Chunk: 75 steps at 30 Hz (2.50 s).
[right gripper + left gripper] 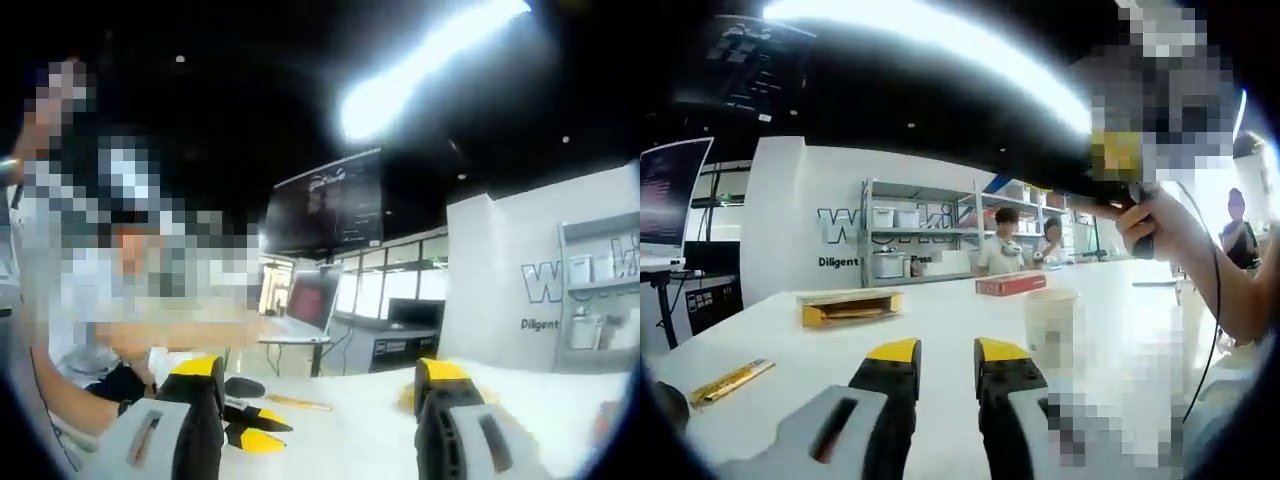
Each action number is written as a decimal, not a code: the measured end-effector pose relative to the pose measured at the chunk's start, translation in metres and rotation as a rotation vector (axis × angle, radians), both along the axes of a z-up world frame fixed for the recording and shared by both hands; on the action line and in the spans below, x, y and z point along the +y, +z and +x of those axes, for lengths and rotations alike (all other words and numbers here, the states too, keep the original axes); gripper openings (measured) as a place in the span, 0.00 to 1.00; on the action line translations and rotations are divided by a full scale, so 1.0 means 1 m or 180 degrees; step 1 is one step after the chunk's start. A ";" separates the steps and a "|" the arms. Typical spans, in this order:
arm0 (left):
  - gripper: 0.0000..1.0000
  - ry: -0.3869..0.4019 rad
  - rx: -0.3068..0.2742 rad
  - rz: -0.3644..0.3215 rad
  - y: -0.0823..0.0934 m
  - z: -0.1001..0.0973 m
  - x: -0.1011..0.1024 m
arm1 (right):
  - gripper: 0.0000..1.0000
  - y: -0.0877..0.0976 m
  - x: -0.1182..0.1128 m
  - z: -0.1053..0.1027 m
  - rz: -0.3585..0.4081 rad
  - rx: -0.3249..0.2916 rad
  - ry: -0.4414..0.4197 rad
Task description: Tear open the coffee pouch, take out the coffee, and pour the coffee from the pouch into the cup
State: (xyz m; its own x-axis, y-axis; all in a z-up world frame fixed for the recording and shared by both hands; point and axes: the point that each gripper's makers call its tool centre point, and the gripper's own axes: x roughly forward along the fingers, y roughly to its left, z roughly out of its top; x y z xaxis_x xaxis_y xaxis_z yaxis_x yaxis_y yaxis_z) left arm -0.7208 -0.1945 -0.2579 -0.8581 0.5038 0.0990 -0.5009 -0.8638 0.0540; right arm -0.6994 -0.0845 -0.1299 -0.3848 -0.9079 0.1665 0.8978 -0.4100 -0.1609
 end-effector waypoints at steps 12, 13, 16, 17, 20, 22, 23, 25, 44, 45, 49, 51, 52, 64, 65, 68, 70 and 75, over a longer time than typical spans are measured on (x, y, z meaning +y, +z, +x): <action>0.25 -0.0058 0.0034 0.0040 0.004 0.004 0.004 | 0.77 -0.034 0.054 0.012 -0.0104 -0.0024 -0.0306; 0.25 -0.0088 0.0085 0.0067 0.007 0.006 0.004 | 0.77 -0.039 0.057 0.011 -0.0124 -0.0043 -0.0318; 0.26 -0.0123 0.0066 0.0242 0.013 0.005 0.000 | 0.77 -0.051 0.064 0.009 -0.0128 -0.0095 -0.0374; 0.26 -0.0131 0.0058 0.0283 0.014 0.005 -0.001 | 0.77 -0.055 0.065 0.009 -0.0126 -0.0118 -0.0387; 0.26 -0.0137 0.0059 0.0336 0.016 0.005 -0.002 | 0.77 -0.066 0.067 0.007 -0.0102 -0.0161 -0.0420; 0.26 -0.0141 0.0057 0.0337 0.017 0.005 -0.002 | 0.77 -0.074 0.067 0.005 -0.0063 -0.0183 -0.0460; 0.27 -0.0148 0.0052 0.0327 0.017 0.005 -0.002 | 0.77 -0.078 0.067 0.003 -0.0045 -0.0184 -0.0481; 0.27 -0.0151 0.0055 0.0290 0.018 0.005 0.001 | 0.77 -0.087 0.068 -0.002 0.0027 -0.0200 -0.0545; 0.30 -0.0393 -0.0030 0.0293 0.020 -0.021 0.032 | 0.68 -0.146 0.064 -0.049 0.0494 -0.0583 -0.0659; 0.31 -0.0386 -0.0049 0.0311 0.019 -0.023 0.031 | 0.68 -0.147 0.064 -0.051 0.0516 -0.0584 -0.0660; 0.31 -0.0381 -0.0035 0.0314 0.017 -0.022 0.029 | 0.67 -0.152 0.058 -0.056 0.0564 -0.0664 -0.0604; 0.31 -0.0371 -0.0024 0.0330 0.018 -0.023 0.025 | 0.65 -0.157 0.054 -0.056 0.0649 -0.0667 -0.0583; 0.31 -0.0365 -0.0010 0.0328 0.019 -0.021 0.027 | 0.64 -0.159 0.052 -0.057 0.0680 -0.0663 -0.0584; 0.33 -0.0337 0.0082 0.0179 0.019 -0.017 0.030 | 0.49 -0.160 0.039 -0.058 0.0763 -0.0613 -0.0625; 0.33 -0.0342 0.0084 0.0174 0.019 -0.017 0.030 | 0.49 -0.161 0.040 -0.058 0.0763 -0.0617 -0.0633; 0.33 -0.0373 0.0075 0.0186 0.019 -0.016 0.030 | 0.50 -0.160 0.037 -0.059 0.0735 -0.0641 -0.0628; 0.33 -0.0376 0.0070 0.0163 0.017 -0.017 0.031 | 0.50 -0.162 0.033 -0.059 0.0763 -0.0664 -0.0611; 0.33 -0.0331 0.0099 0.0142 0.017 -0.018 0.028 | 0.50 -0.167 0.034 -0.060 0.0849 -0.0645 -0.0643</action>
